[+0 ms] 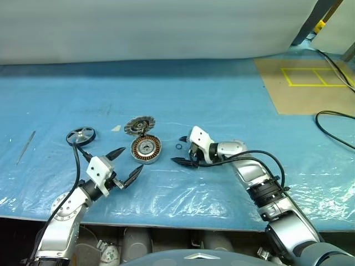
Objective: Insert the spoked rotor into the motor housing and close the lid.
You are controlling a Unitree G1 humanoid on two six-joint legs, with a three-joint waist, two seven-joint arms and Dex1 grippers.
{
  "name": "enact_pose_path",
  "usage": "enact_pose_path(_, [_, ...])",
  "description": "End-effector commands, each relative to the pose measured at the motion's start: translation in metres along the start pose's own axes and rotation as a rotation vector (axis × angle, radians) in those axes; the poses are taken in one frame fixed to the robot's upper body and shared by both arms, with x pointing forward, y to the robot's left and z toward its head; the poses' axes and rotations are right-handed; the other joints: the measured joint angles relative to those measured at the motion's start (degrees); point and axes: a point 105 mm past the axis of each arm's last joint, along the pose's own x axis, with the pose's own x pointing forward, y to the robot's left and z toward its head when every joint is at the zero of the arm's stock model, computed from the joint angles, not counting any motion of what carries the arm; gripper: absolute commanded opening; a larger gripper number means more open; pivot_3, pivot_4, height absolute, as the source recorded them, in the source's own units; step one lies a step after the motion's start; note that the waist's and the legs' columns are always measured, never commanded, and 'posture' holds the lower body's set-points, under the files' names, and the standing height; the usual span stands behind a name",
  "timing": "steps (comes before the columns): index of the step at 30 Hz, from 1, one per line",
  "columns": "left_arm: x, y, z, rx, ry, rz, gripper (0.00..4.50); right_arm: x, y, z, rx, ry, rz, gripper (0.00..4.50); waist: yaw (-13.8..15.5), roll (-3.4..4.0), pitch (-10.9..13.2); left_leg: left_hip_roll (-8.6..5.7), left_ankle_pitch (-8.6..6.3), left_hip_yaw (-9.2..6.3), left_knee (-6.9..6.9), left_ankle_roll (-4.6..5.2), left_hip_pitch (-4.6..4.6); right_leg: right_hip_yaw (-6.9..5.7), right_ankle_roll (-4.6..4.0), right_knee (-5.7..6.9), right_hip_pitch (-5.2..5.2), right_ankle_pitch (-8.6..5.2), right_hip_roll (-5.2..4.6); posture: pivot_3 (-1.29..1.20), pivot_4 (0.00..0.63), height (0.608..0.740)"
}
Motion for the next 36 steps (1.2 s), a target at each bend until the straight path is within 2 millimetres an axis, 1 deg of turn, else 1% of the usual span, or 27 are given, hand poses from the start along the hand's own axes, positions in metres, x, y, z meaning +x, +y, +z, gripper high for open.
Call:
enact_pose_path(1, [0.003,0.001,0.013,0.025,-0.044,-0.009,4.5,-0.003,-0.001,-0.006,0.015,0.01,-0.007,4.43,0.0,0.0,0.0,0.0,0.0,0.0,0.01,0.0,0.0,0.0,0.0,0.0,0.0,0.0,0.0,0.0,0.15,0.74])
enact_pose_path(7, [0.004,0.003,0.015,0.03,-0.046,-0.015,4.5,-0.001,-0.001,-0.008,0.029,0.013,-0.014,4.43,0.0,-0.01,0.0,0.0,0.0,0.0,0.04,0.0,-0.02,0.0,0.0,0.01,0.01,0.0,0.0,0.0,0.15,0.74])
enact_pose_path(10, [0.003,0.003,0.015,0.03,-0.044,-0.016,4.5,-0.002,-0.001,-0.016,0.029,0.033,-0.015,4.43,0.0,-0.02,0.0,0.0,0.0,0.0,0.06,0.0,-0.01,0.0,0.0,0.02,0.02,0.0,0.0,0.0,0.15,0.74])
enact_pose_path(11, [0.003,0.003,0.014,0.03,-0.043,-0.017,4.5,-0.002,0.0,-0.018,0.029,0.038,-0.015,4.27,0.0,-0.02,0.0,0.0,0.0,0.0,0.07,0.01,-0.01,0.0,0.0,0.03,0.02,0.0,0.0,0.0,0.15,0.74])
enact_pose_path(13, [0.003,0.002,0.014,0.03,-0.042,-0.018,4.5,-0.003,0.0,-0.02,0.032,0.044,-0.016,3.83,0.0,-0.02,0.0,0.0,0.0,-0.01,0.09,0.01,0.02,0.0,0.0,0.03,0.06,0.0,-0.01,0.0,0.15,0.74])
enact_pose_path(15, [0.003,0.002,0.015,0.03,-0.042,-0.019,4.5,-0.003,0.0,-0.023,0.033,0.051,-0.015,3.23,0.0,-0.03,0.0,0.0,-0.03,-0.01,0.09,0.05,0.06,0.0,0.0,0.03,0.11,0.0,-0.01,0.0,0.15,0.74])
enact_pose_path(22, [0.004,0.002,0.015,0.03,-0.043,-0.025,4.5,-0.003,-0.001,-0.025,0.029,0.056,-0.022,0.84,0.0,-0.05,0.0,0.01,-0.09,-0.01,0.09,0.15,0.14,0.0,0.0,0.03,0.18,0.0,0.0,0.0,0.15,0.74])
enact_pose_path(23, [0.004,0.002,0.015,0.03,-0.042,-0.026,4.5,-0.002,-0.002,-0.023,0.031,0.051,-0.027,0.63,0.0,-0.05,0.0,0.01,-0.09,-0.01,0.09,0.16,0.15,0.0,0.0,0.03,0.18,0.0,-0.01,0.0,0.15,0.74])
enact_pose_path(25, [0.004,0.002,0.015,0.031,-0.042,-0.027,4.5,-0.001,-0.004,-0.019,0.035,0.032,-0.038,0.63,0.0,-0.06,0.0,0.01,-0.1,-0.01,0.09,0.18,0.18,0.0,0.0,0.03,0.21,0.0,0.0,0.0,0.15,0.74])
enact_pose_path(27, [0.005,0.003,0.015,0.032,-0.042,-0.028,4.5,0.001,-0.006,-0.009,0.036,-0.008,-0.043,0.63,-0.1,-0.06,0.0,0.01,-0.11,-0.01,0.09,0.19,0.22,0.0,0.0,0.03,0.24,0.0,0.0,0.0,0.15,0.74])
enact_pose_path(29, [0.004,0.004,0.015,0.035,-0.041,-0.026,4.5,0.001,-0.009,0.009,0.053,-0.078,-0.049,0.63,-0.1,-0.06,0.0,0.02,-0.11,-0.01,0.09,0.2,0.22,0.0,0.0,0.03,0.23,0.0,0.0,0.0,0.15,0.74])
enact_pose_path(30, [0.004,0.005,0.015,0.036,-0.041,-0.025,4.5,0.001,-0.011,0.015,0.06,-0.101,-0.051,0.63,-0.1,-0.05,0.0,0.02,-0.12,-0.01,0.08,0.2,0.21,0.0,0.0,0.03,0.22,0.0,0.01,0.0,0.15,0.74])
enact_pose_path(32, [0.003,0.006,0.016,0.038,-0.039,-0.023,4.5,-0.001,-0.016,0.038,0.064,-0.181,-0.056,0.63,-0.1,-0.05,0.0,0.02,-0.11,-0.01,0.08,0.2,0.14,0.0,0.0,0.03,0.15,0.0,0.01,0.0,0.15,0.74])
enact_pose_path(33, [0.003,0.006,0.015,0.039,-0.038,-0.023,4.5,-0.002,-0.019,0.046,0.06,-0.205,-0.058,0.63,-0.2,-0.04,0.0,0.02,-0.11,-0.02,0.08,0.2,0.06,0.0,0.0,0.03,0.07,0.0,0.01,0.0,0.15,0.74])
enact_pose_path(36, [0.003,0.008,0.016,0.042,-0.036,-0.022,4.5,-0.003,-0.017,0.069,0.04,-0.261,-0.017,0.63,-0.1,-0.05,0.0,0.02,-0.1,-0.02,0.08,0.19,-0.09,0.0,0.0,0.03,-0.06,0.01,0.02,0.0,0.15,0.74])
